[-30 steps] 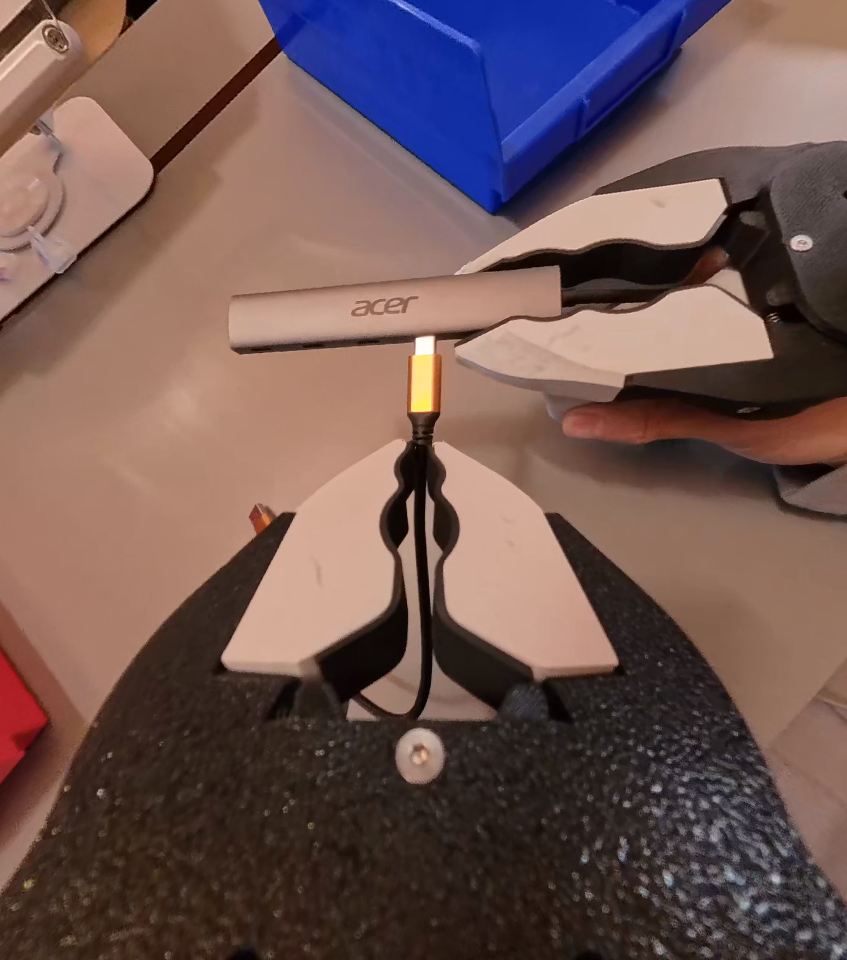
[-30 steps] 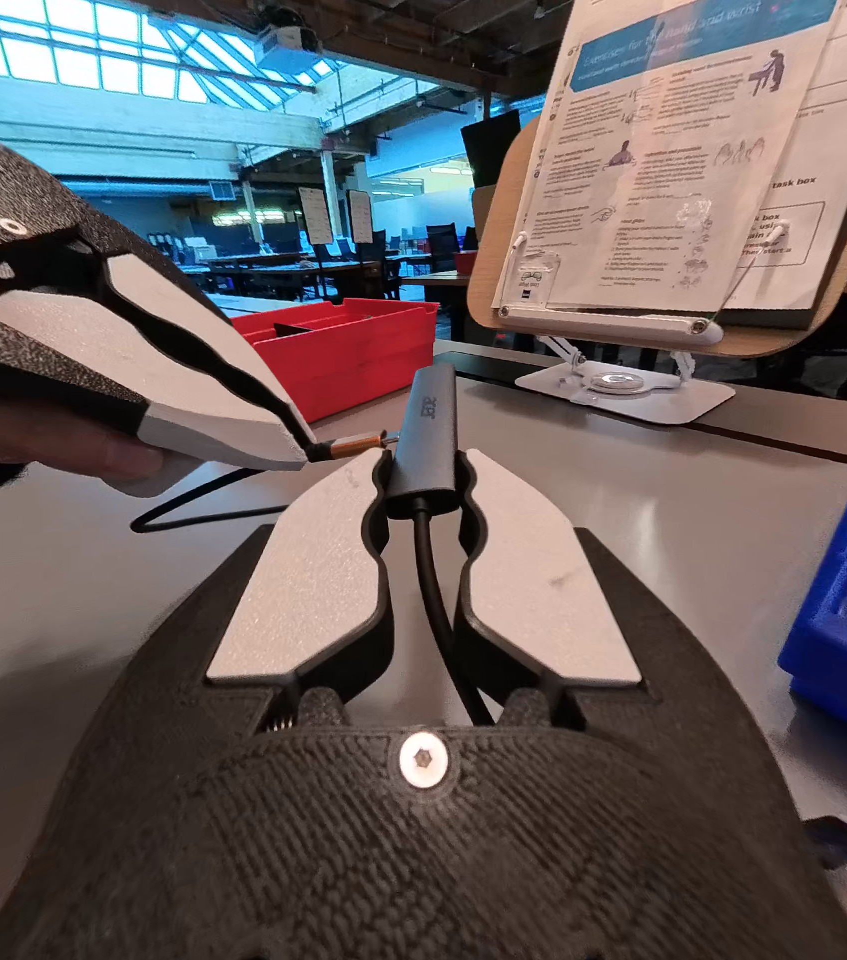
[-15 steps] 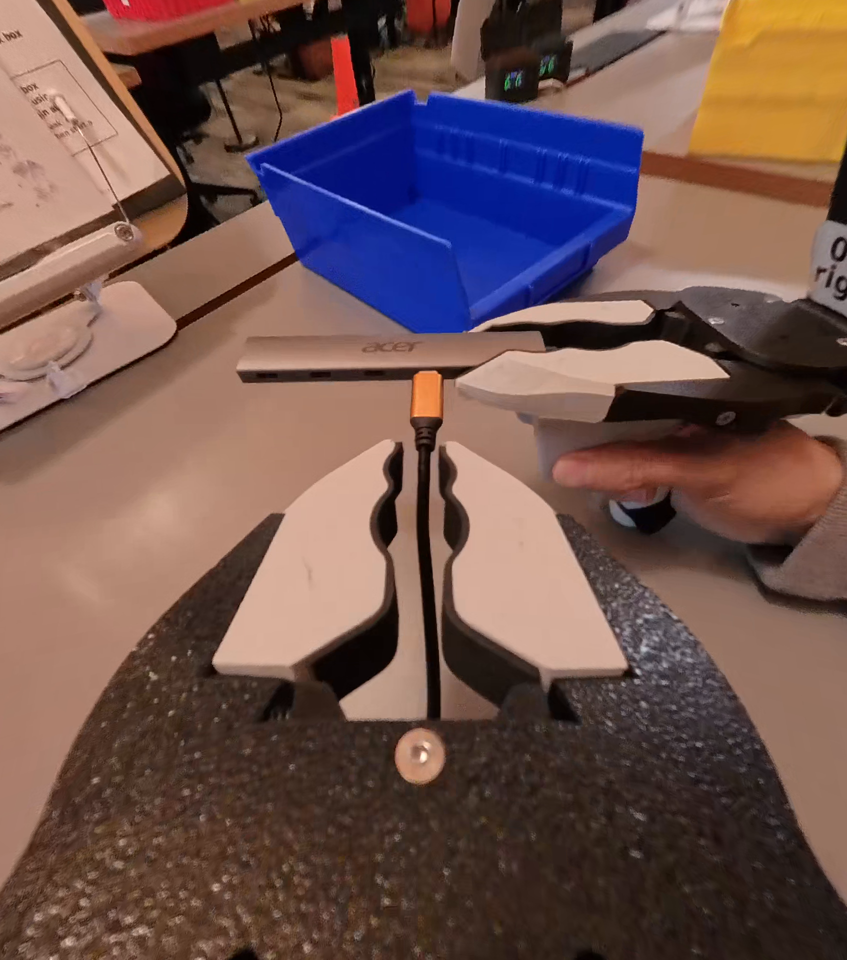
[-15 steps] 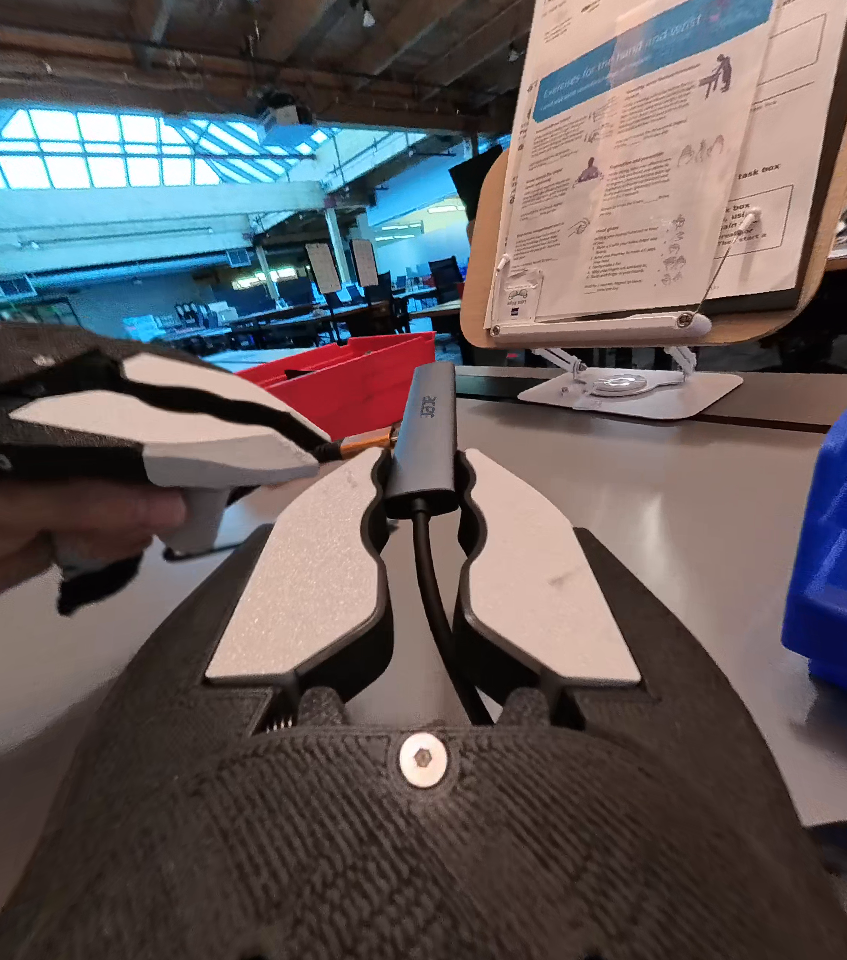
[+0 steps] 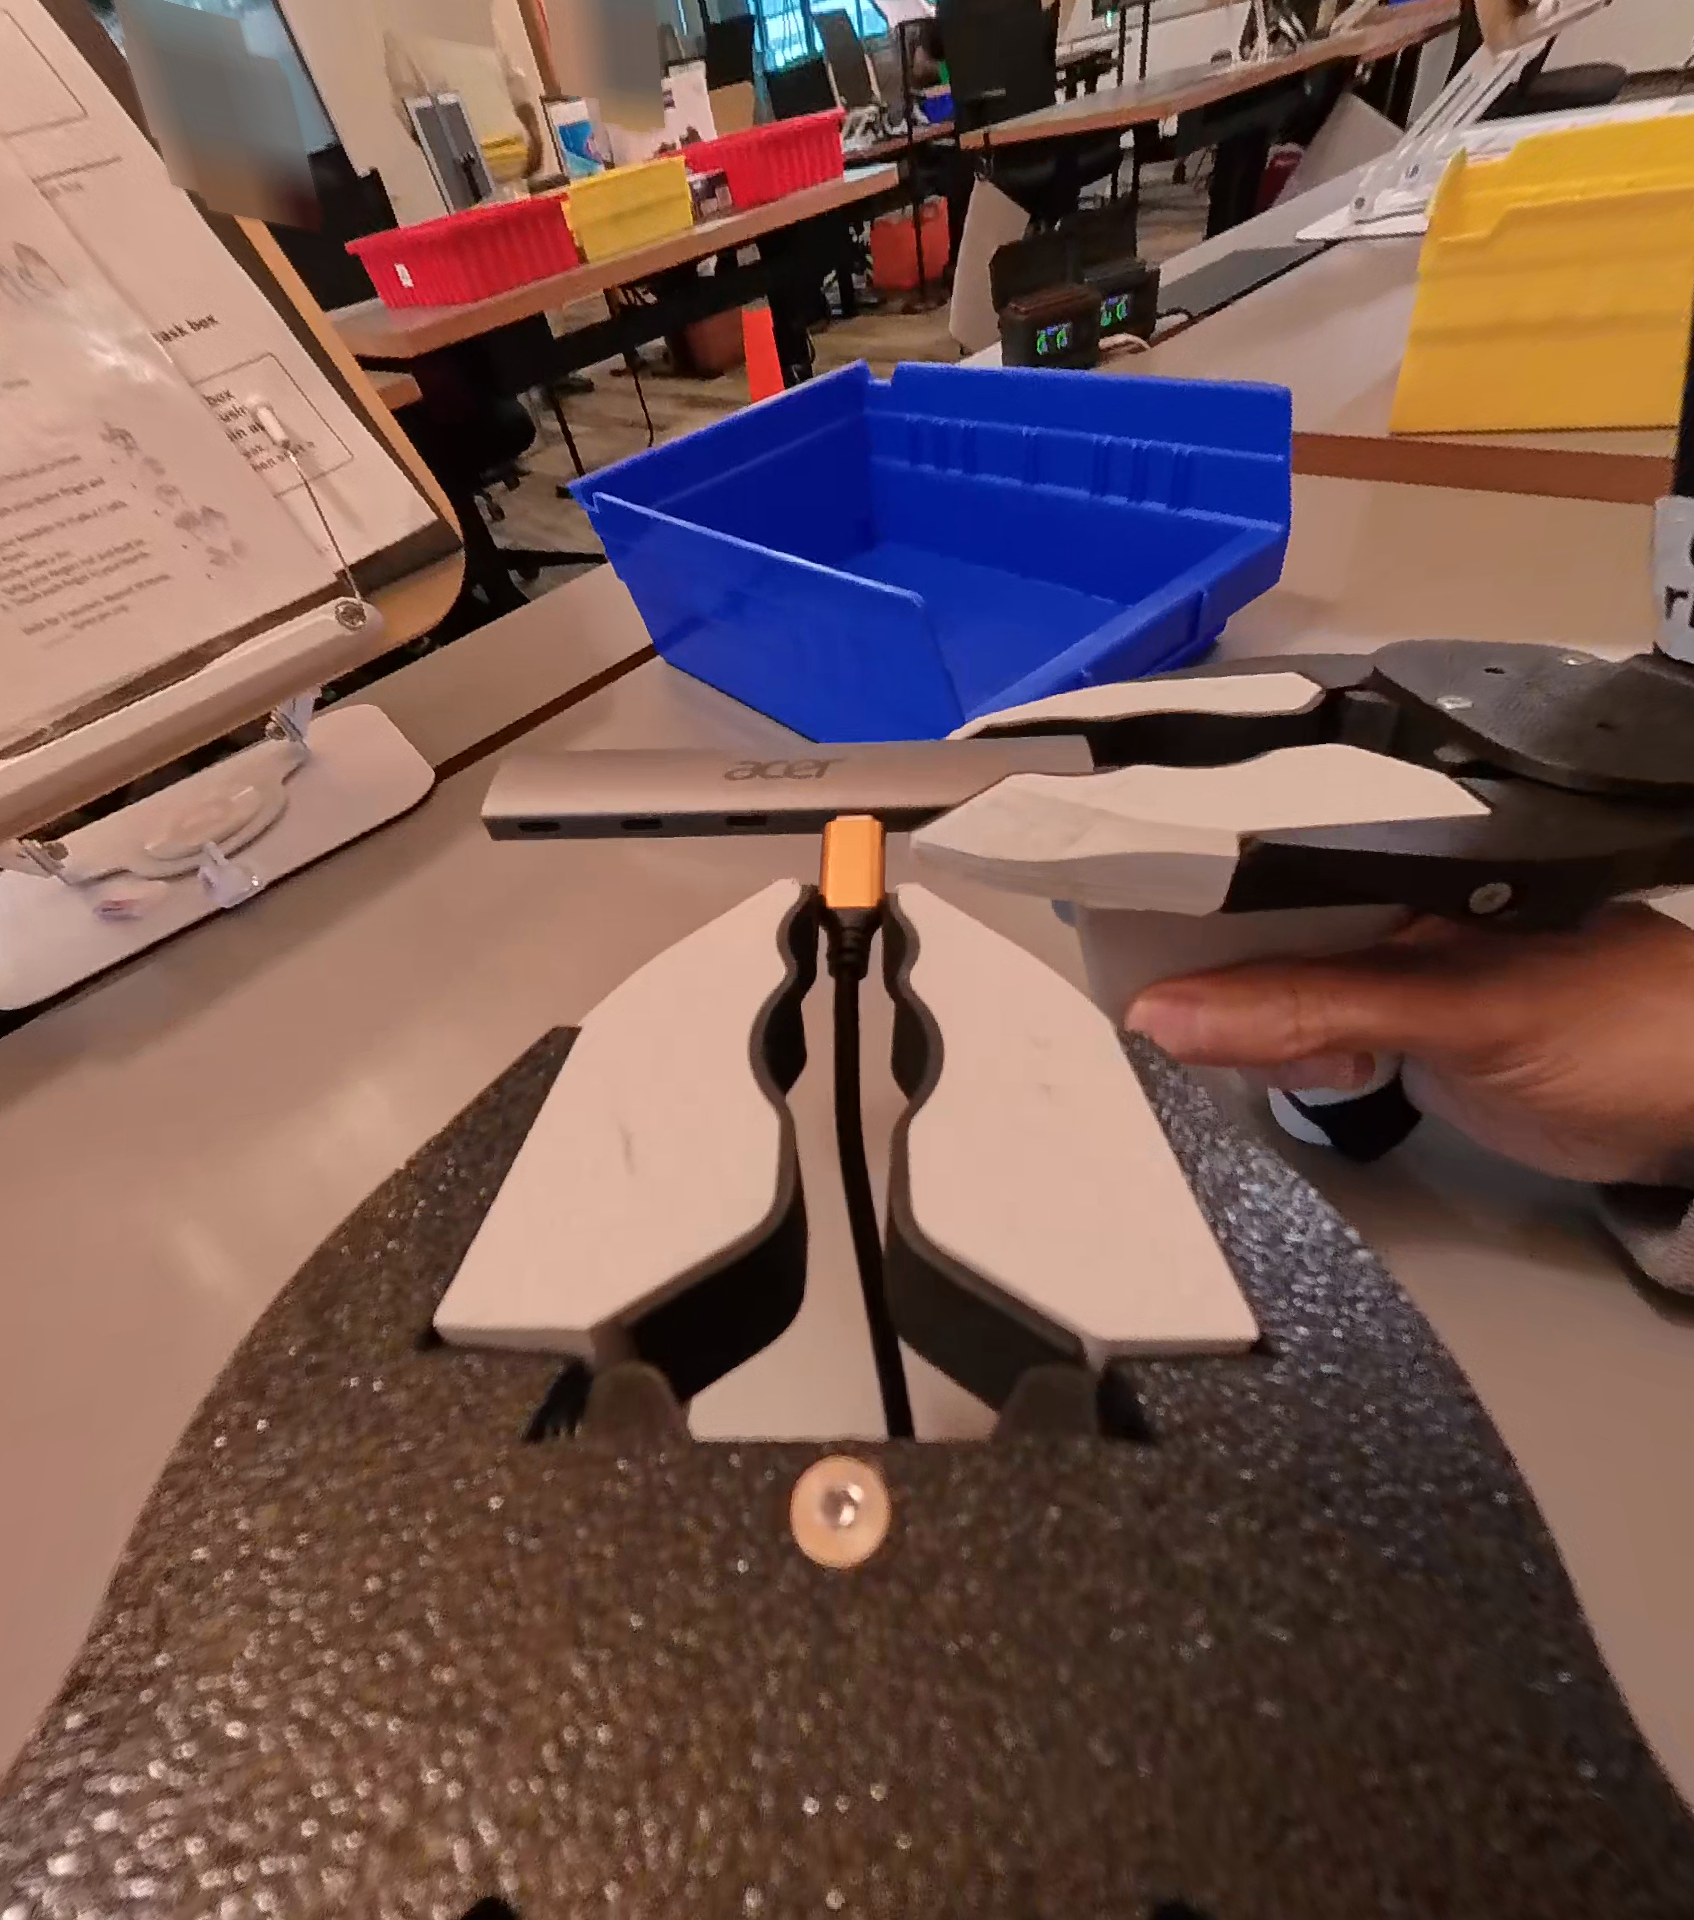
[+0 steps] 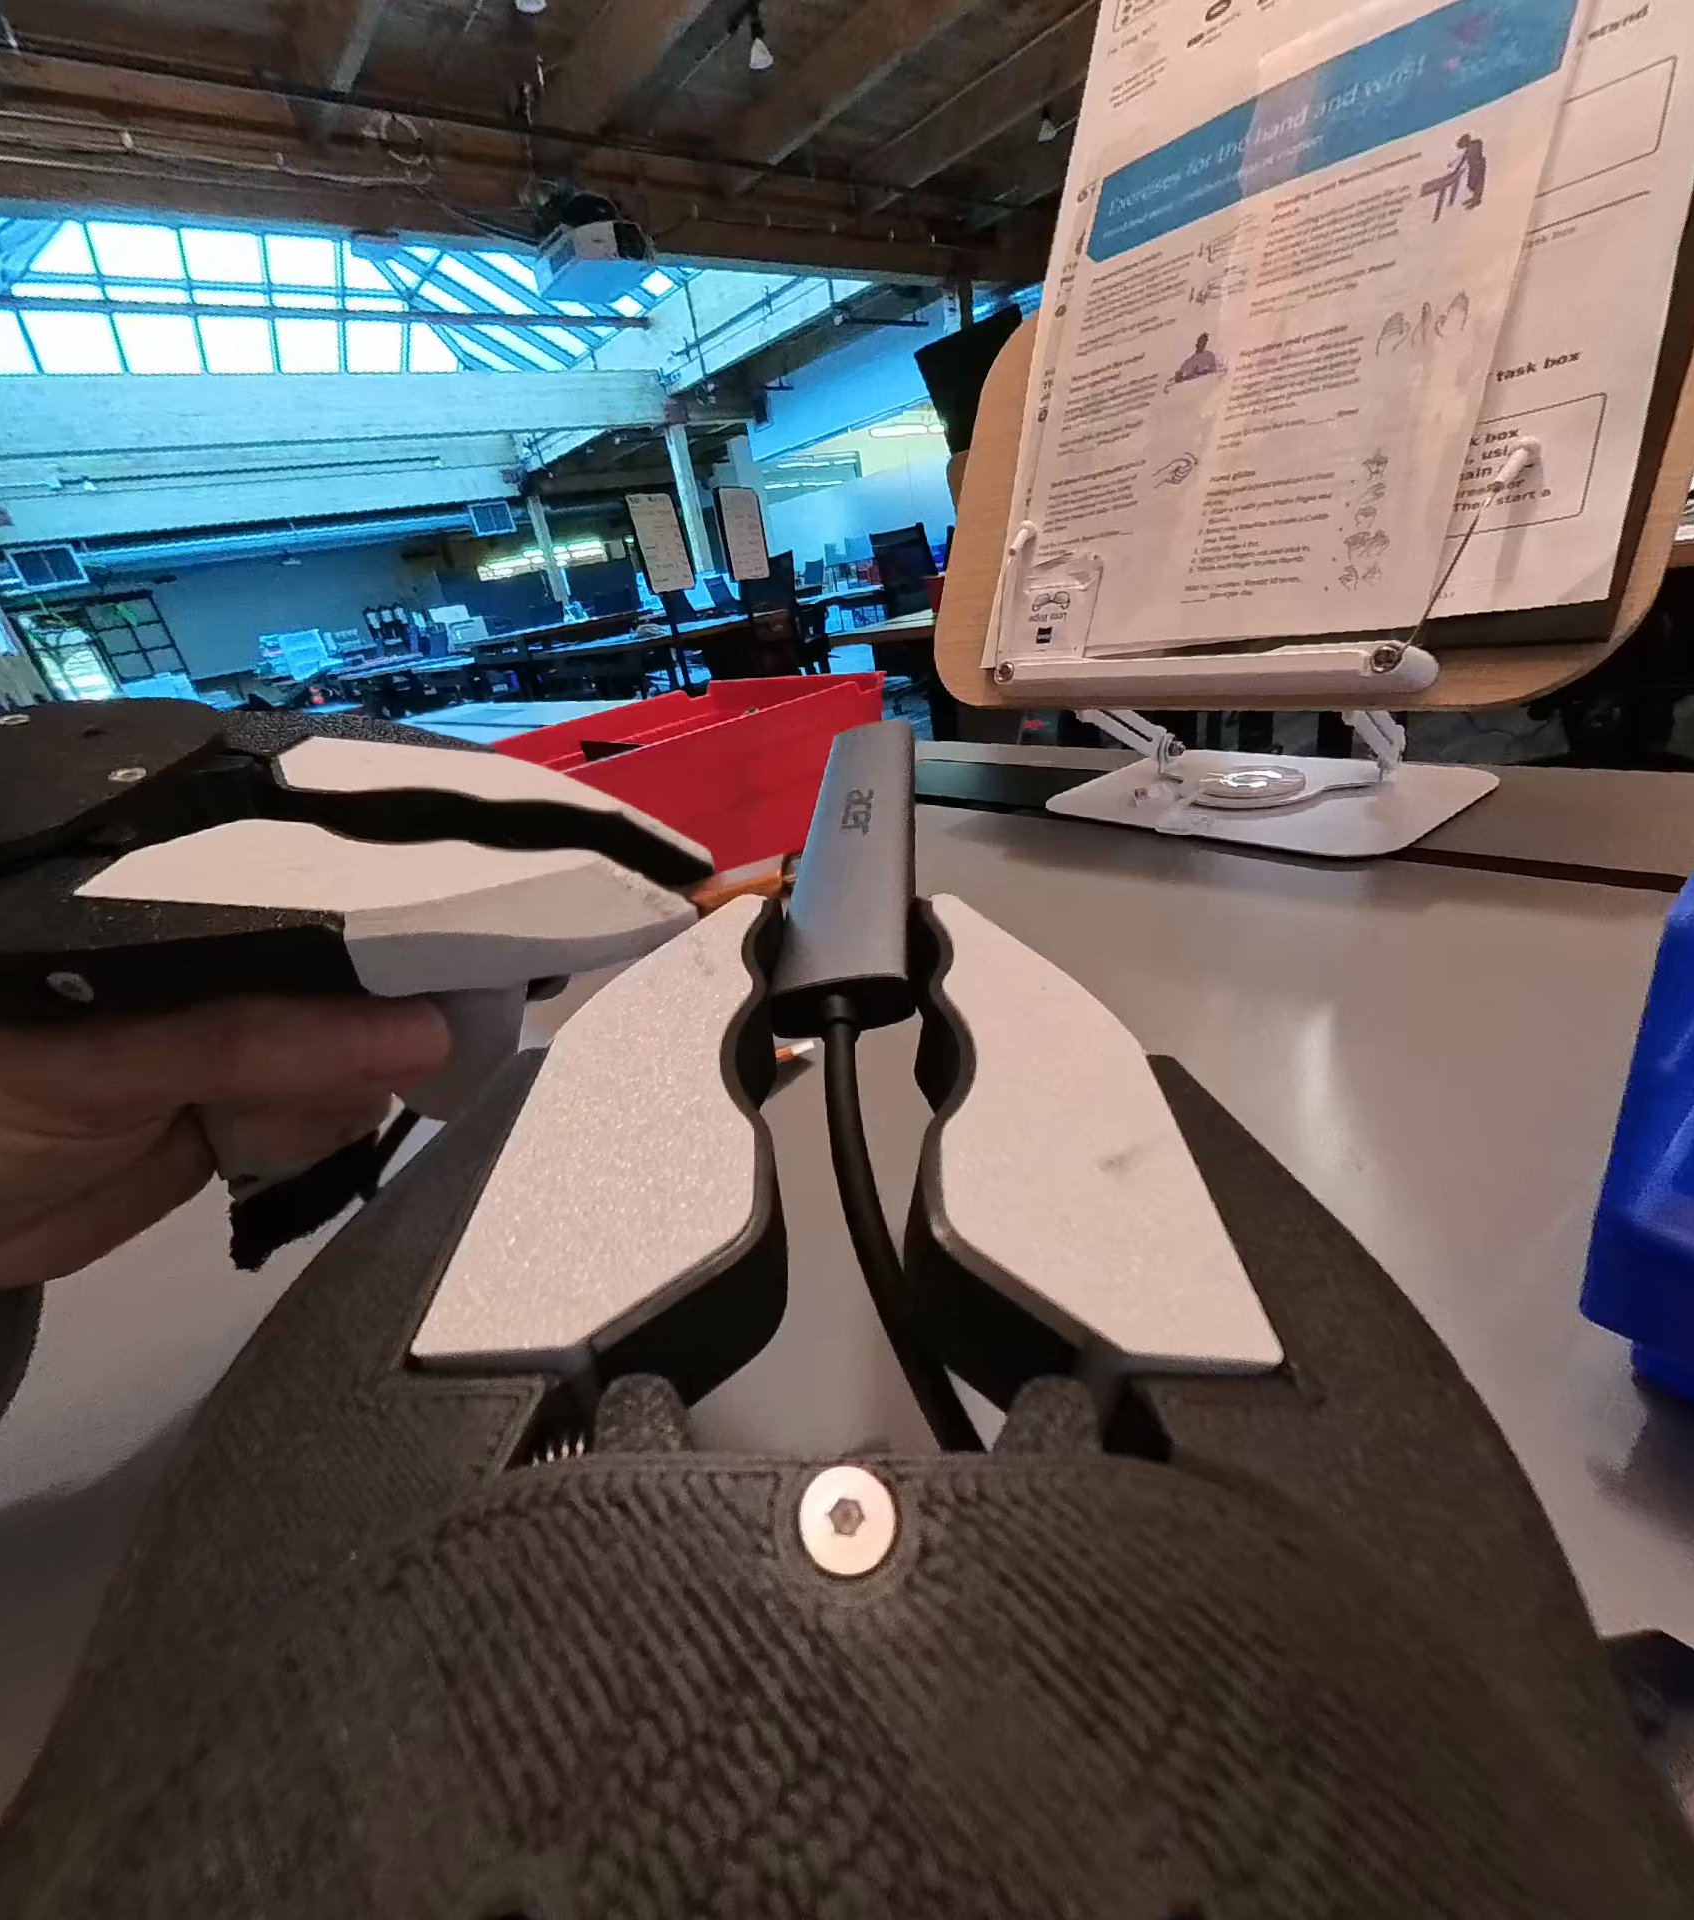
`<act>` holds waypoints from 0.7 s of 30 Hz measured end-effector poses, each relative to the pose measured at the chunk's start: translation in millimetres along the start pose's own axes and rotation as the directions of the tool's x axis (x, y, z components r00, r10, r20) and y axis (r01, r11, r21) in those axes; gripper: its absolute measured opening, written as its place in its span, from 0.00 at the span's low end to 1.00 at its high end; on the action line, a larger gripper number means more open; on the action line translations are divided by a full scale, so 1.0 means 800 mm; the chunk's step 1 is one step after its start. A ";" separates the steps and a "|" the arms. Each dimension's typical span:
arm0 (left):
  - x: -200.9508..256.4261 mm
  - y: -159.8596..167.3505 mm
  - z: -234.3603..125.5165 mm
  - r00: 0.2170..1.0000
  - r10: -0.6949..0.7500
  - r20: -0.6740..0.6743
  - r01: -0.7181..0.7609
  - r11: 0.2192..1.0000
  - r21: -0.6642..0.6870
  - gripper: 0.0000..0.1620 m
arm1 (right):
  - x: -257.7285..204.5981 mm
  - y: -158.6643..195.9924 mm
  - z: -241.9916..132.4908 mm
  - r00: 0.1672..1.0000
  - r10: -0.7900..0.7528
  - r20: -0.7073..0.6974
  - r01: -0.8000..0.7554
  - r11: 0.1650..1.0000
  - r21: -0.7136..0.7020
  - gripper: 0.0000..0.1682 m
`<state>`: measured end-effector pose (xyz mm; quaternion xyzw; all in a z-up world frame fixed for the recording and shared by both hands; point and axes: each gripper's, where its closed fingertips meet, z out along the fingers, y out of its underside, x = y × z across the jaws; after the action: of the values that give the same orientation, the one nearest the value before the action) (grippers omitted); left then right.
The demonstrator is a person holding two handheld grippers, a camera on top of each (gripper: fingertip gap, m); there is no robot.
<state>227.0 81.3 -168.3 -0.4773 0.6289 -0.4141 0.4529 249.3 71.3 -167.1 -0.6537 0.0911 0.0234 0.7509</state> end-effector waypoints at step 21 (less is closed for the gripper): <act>-0.022 -0.014 -0.040 0.999 0.031 -0.019 -0.030 0.996 0.086 0.15 | -0.004 0.009 0.004 0.999 -0.036 0.001 0.036 0.997 -0.061 0.14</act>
<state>201.0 99.2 -147.1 -0.4436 0.6225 -0.4386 0.4726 245.3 75.9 -173.2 -0.6779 0.0787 0.0125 0.7308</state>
